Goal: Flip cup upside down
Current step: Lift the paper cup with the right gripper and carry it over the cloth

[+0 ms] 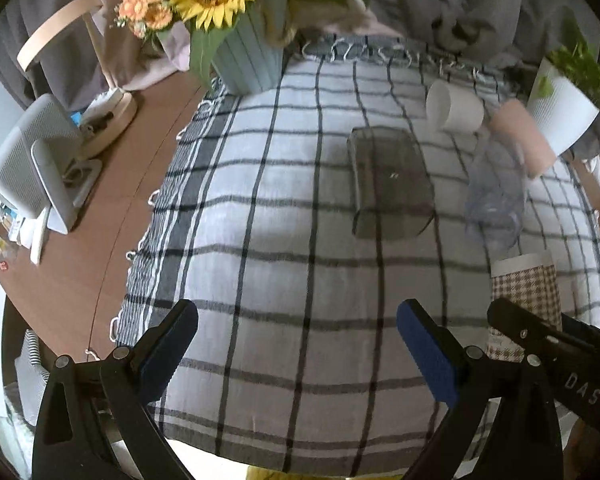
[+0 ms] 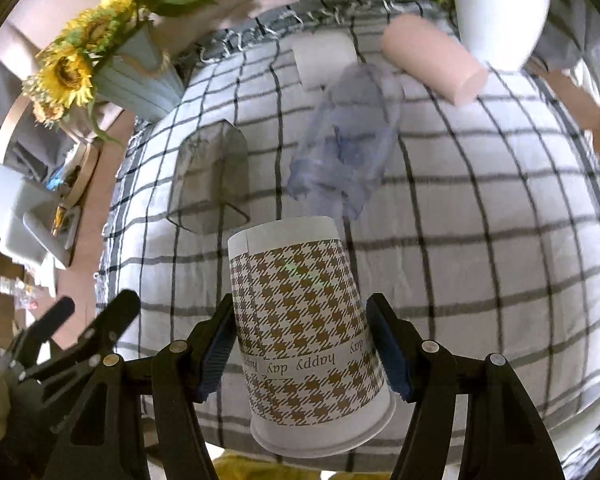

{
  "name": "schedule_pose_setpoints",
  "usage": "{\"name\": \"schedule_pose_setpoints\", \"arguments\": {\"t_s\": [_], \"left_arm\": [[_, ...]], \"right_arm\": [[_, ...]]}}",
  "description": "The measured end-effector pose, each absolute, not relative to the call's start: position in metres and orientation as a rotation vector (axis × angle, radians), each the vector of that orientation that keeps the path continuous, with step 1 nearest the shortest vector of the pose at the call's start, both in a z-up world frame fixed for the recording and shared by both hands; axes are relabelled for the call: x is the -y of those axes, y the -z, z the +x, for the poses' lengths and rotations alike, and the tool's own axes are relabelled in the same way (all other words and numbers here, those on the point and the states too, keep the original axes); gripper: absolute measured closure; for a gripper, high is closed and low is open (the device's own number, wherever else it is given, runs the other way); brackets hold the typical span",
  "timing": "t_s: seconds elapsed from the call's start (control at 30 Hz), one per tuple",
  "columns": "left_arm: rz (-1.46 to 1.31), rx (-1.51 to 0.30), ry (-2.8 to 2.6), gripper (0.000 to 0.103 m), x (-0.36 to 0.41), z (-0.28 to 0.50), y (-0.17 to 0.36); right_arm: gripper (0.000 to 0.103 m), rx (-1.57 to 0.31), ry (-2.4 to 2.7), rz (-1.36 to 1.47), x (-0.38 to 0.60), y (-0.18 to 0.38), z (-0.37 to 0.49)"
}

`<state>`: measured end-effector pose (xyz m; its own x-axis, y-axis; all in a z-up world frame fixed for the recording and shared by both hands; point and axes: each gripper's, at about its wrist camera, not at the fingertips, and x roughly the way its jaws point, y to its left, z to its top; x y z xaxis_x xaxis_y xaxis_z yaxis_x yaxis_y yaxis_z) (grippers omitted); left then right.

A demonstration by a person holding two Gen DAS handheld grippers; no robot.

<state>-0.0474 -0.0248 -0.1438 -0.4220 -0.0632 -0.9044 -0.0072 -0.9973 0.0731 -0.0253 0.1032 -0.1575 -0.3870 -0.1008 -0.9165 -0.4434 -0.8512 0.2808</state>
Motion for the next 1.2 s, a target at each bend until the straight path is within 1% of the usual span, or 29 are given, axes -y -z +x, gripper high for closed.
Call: {"name": "schedule_pose_setpoints", "arguments": {"t_s": [0.3, 0.53, 0.6, 0.7, 0.77, 0.87, 1.03, 1.13, 1.2], "left_arm": [[1.720, 0.152, 2.566, 0.001, 0.031, -0.054, 0.164], [1.719, 0.160, 2.518, 0.001, 0.028, -0.056, 0.171], [1.720, 0.164, 2.517, 0.001, 0.028, -0.056, 0.171], [1.715, 0.160, 2.519, 0.001, 0.027, -0.056, 0.168], [1.702, 0.157, 2.527, 0.001, 0.026, -0.054, 0.162], [1.705, 0.135, 2.559, 0.001, 0.020, -0.053, 0.152], [1.854, 0.004, 2.621, 0.002, -0.005, -0.059, 0.147], [1.958, -0.048, 2.637, 0.007, -0.028, -0.063, 0.149], [2.012, -0.054, 2.644, 0.008, -0.045, -0.068, 0.152]], "right_arm": [[0.038, -0.847, -2.253, -1.608, -0.105, 0.183, -0.028], [0.037, -0.848, -2.220, -1.631, -0.107, 0.193, -0.032], [0.029, -0.856, -2.211, -1.642, -0.107, 0.196, -0.033], [0.026, -0.868, -2.220, -1.633, -0.107, 0.194, -0.029], [0.026, -0.870, -2.223, -1.629, -0.107, 0.189, -0.027], [0.026, -0.896, -2.269, -1.556, -0.110, 0.164, -0.015], [0.024, -0.815, -2.288, -1.392, -0.128, 0.121, 0.006], [0.024, -0.820, -2.269, -1.290, -0.148, 0.101, 0.020], [0.024, -0.829, -2.254, -1.249, -0.160, 0.094, 0.028]]}}
